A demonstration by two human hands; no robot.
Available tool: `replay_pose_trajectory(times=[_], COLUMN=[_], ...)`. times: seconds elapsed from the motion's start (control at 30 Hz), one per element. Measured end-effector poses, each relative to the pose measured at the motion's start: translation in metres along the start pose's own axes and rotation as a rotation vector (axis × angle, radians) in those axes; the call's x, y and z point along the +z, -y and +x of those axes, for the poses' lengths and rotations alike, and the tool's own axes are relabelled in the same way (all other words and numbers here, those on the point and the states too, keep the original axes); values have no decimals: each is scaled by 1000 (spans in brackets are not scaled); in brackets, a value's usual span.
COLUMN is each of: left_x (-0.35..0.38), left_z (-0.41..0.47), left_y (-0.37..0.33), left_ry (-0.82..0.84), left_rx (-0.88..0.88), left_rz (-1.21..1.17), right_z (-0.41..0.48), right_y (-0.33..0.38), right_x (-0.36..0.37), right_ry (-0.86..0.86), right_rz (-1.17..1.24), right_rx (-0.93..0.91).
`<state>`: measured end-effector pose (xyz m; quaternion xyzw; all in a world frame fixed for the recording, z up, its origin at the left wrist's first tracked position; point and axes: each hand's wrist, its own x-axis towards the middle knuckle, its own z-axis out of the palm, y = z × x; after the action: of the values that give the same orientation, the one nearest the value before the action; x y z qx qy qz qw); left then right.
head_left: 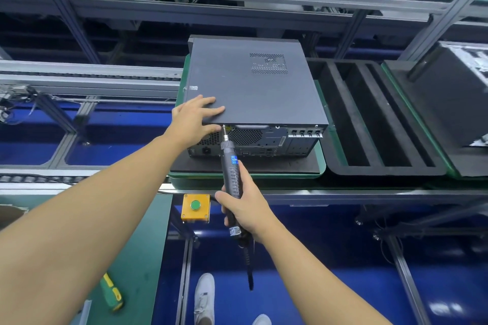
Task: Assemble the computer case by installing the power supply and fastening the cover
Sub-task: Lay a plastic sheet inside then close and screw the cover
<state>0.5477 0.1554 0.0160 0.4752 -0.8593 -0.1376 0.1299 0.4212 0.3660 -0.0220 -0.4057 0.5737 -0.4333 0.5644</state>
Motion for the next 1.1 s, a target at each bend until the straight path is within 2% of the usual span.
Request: replay_pose_trajectory(times=[0.17, 1.1], left_x=[0, -2], left_z=[0, -3], left_y=[1, -2], left_ry=[13, 7], left_rx=[3, 11], left_rz=[12, 32], right_z=[-1, 3], right_y=[5, 7], right_x=[9, 18], right_ry=[-1, 3], right_rz=[109, 251], right_rx=[29, 62])
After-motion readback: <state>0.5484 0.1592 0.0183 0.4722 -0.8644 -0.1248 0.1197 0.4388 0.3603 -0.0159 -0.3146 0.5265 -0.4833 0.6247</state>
